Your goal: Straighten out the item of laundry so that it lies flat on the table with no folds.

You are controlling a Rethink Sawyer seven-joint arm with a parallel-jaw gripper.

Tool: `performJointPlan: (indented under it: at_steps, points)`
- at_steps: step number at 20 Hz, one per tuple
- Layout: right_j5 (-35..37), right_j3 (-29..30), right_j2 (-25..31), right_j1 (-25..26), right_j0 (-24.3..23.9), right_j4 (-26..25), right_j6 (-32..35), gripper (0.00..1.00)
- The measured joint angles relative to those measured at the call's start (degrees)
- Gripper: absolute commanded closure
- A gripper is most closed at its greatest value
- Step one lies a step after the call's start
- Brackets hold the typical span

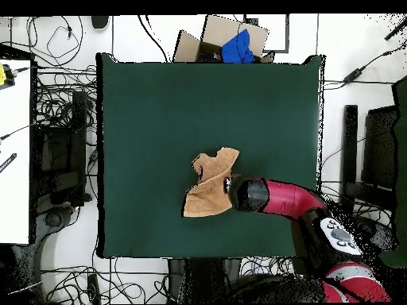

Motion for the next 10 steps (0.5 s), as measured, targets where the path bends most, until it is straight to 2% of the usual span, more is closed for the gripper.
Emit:
performJointPlan:
  at_steps: [5, 10]
  points:
    - [-2.29, -0.01, -0.74, 2.96, -0.53, 2.09, 0.01, 0.00]
    - [-2.95, 0.00, -0.91, 3.24, -0.62, 3.01, 0.00, 0.00]
